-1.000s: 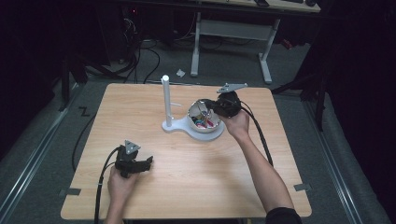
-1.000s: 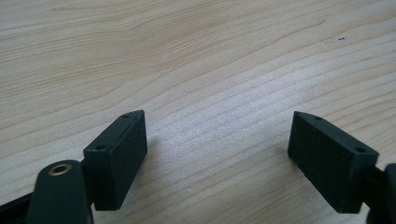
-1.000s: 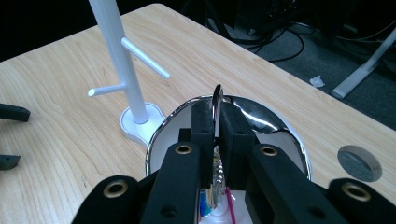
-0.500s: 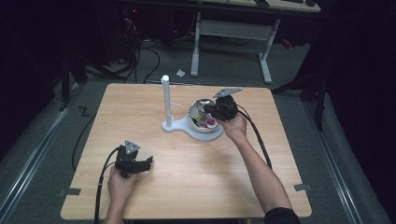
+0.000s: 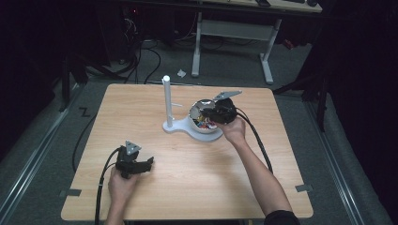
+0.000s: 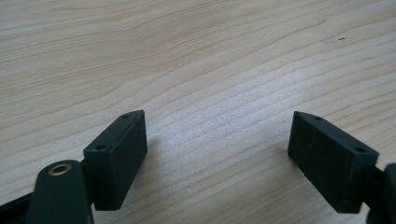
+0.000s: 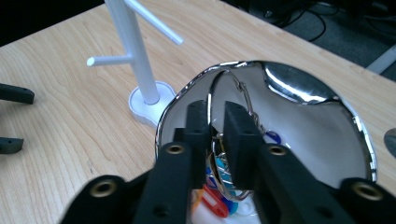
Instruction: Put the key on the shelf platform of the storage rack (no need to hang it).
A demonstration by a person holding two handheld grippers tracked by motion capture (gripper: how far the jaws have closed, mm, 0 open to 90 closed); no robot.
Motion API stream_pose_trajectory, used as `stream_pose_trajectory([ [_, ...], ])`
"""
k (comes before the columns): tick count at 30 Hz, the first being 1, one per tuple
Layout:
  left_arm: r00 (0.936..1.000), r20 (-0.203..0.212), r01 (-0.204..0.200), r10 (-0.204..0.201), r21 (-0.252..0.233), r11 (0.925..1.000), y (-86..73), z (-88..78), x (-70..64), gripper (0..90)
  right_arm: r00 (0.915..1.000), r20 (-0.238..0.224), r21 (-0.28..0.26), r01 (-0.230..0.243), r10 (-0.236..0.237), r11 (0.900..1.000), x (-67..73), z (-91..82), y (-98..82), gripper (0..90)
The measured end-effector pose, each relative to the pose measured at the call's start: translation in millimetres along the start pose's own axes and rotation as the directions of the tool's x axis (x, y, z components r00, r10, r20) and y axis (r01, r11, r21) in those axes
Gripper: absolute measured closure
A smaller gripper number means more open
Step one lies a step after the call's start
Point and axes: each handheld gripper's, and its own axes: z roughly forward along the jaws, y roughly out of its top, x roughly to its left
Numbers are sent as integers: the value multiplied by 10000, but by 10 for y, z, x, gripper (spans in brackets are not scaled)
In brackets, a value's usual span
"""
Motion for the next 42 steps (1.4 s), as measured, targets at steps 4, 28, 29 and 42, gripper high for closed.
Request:
stream_pose_trajectory([
  [4, 10000, -9, 2, -2, -8, 10000, 0, 0, 0, 202, 9999, -70, 114, -134, 134, 9998, 10, 31, -32, 728],
  [28, 10000, 1, 3, -3, 7, 10000, 0, 0, 0, 202, 9918, 664, -1247, -1002, 1091, 9871, -134, -619, -146, 540],
  [29, 10000, 1, 3, -3, 7, 10000, 0, 0, 0, 202, 9918, 664, -1247, -1002, 1091, 9871, -134, -619, -146, 540],
  [42, 10000, -18, 4, -4, 6, 10000, 1, 0, -1, 202, 9892, 971, -2040, -883, 1099, 9750, -130, -1093, -192, 543],
])
